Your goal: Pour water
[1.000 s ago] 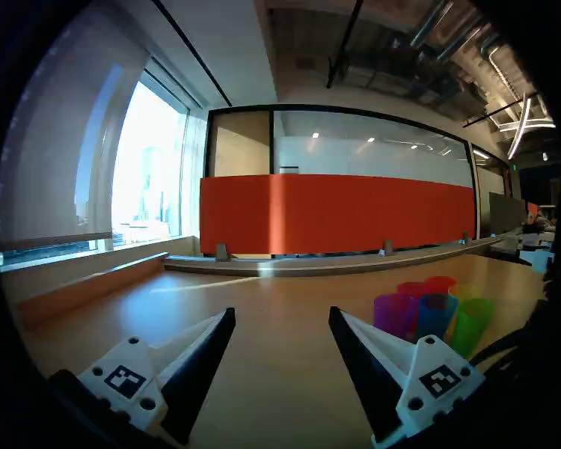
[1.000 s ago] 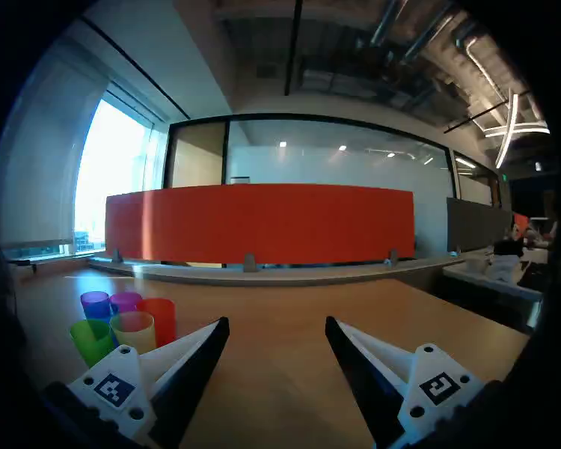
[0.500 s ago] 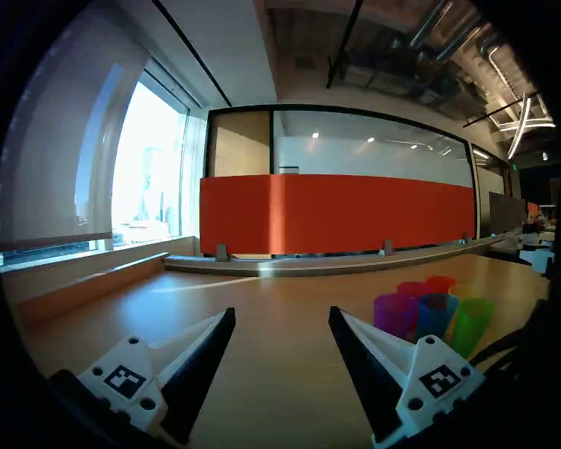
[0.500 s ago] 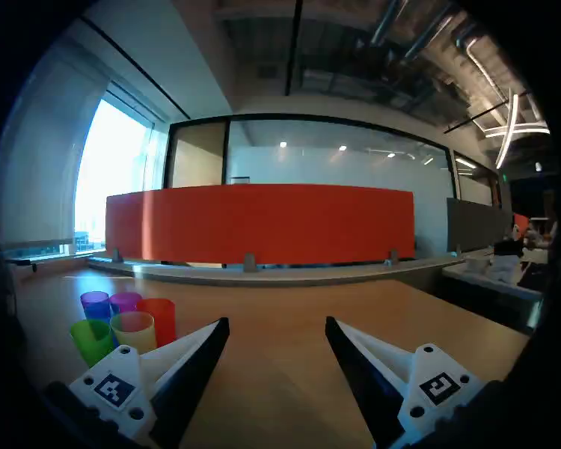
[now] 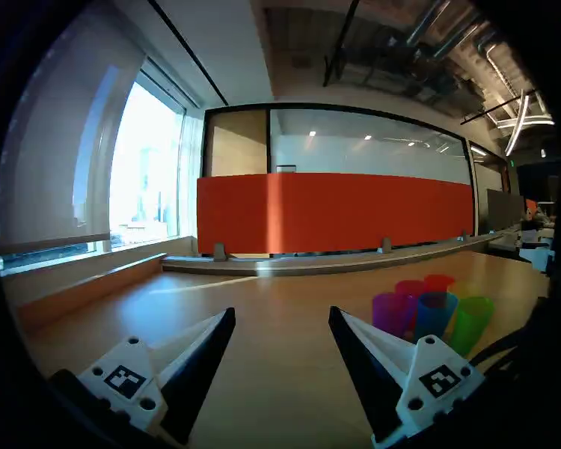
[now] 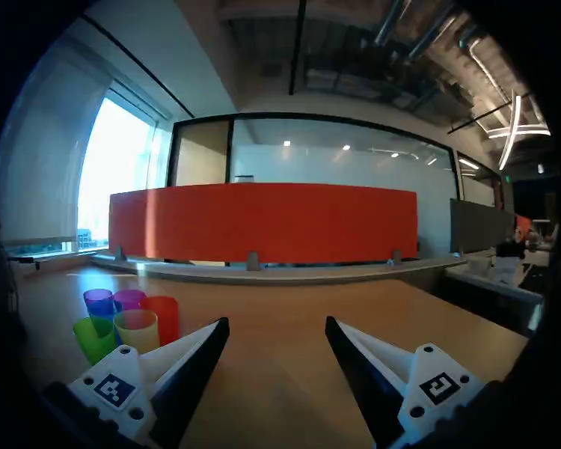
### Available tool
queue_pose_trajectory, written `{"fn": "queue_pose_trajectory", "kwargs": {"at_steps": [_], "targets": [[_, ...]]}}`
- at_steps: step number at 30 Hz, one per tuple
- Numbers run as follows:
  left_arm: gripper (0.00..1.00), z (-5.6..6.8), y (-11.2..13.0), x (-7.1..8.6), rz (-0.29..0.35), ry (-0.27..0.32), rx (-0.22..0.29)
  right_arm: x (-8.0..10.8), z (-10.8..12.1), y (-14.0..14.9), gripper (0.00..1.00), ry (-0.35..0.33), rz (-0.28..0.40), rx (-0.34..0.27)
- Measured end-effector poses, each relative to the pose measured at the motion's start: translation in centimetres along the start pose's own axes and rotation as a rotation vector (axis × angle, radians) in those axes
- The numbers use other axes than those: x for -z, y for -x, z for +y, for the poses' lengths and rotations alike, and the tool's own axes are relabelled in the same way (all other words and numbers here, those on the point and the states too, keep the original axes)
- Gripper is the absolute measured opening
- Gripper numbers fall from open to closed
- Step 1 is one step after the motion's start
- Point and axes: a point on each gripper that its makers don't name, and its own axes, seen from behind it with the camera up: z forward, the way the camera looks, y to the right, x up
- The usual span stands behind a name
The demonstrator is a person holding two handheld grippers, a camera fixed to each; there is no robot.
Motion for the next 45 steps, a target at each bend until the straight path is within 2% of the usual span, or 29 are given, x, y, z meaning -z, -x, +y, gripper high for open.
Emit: {"fn": "queue_pose_trajectory", "kwargs": {"at_steps": [6, 12, 27, 36, 45], "targets": [[0.92, 0.5, -1.3, -0.1, 0.011, 0.018, -0.008, -0.2, -0.3, -1.0, 1.0, -0.006, 0.003, 0.031], [0.93, 1.1, -3.1, -0.5, 0.007, 0.044, -0.002, -0.5, -0.7, -2.9, 1.0, -0.029, 0.003, 0.014], [0.93, 0.9, -8.1, -1.6, -0.013, 0.07, 0.064, -1.5, -0.9, -8.4, 1.0, -0.058, 0.007, 0.022], [0.93, 1.2, -10.2, -2.0, -0.028, 0.092, 0.053, -2.0, -0.4, -9.9, 1.0, -0.057, -0.019, 0.011], [0.93, 1.6, -13.5, -2.9, -0.015, 0.112, 0.048, -2.9, -0.7, -12.3, 1.0, -0.08, -0.029, 0.007]]}}
